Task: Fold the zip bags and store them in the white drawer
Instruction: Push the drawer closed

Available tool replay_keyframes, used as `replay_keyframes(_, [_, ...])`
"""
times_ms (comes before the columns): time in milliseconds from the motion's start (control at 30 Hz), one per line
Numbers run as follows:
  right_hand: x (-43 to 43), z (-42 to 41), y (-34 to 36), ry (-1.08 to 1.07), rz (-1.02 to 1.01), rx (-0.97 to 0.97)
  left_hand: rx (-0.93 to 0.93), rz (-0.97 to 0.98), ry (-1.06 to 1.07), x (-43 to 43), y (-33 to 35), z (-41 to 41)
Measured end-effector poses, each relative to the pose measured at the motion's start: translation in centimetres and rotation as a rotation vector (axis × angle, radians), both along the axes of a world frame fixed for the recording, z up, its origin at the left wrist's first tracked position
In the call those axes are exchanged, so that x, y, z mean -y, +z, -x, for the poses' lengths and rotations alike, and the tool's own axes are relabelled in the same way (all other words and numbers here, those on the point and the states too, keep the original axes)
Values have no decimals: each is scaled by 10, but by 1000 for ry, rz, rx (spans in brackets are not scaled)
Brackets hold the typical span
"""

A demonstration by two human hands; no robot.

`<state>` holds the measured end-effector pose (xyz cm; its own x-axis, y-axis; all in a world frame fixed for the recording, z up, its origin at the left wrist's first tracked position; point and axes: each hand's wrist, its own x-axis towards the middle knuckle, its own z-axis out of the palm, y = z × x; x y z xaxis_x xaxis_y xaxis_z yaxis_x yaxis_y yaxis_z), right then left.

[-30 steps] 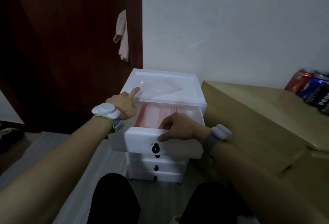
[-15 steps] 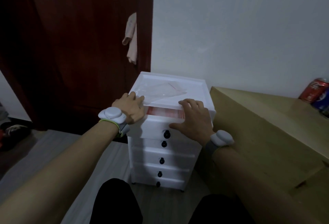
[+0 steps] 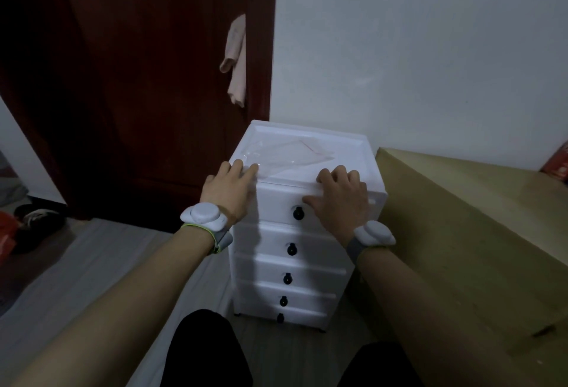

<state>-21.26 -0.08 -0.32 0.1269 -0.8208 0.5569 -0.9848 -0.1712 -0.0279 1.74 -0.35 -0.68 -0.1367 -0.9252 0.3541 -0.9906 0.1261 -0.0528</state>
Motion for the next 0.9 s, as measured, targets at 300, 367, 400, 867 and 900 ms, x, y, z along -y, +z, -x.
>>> replay_keyframes(300, [4, 0, 1, -16, -7, -35, -6, 54, -6, 11, -4, -6])
replay_keyframes(367, [3, -1, 3, -29, -50, -30, -15, 50, -2, 10, -6, -5])
replay_keyframes(400, [4, -1, 6, -34, -73, -26, -23, 51, -2, 9, -6, -4])
replay_keyframes(867, [27, -42, 23, 19, -367, 98, -34, 81, 24, 5, -9, -3])
replay_keyframes(900, [26, -41, 22, 22, -339, 124, -32, 82, 22, 6, -9, -3])
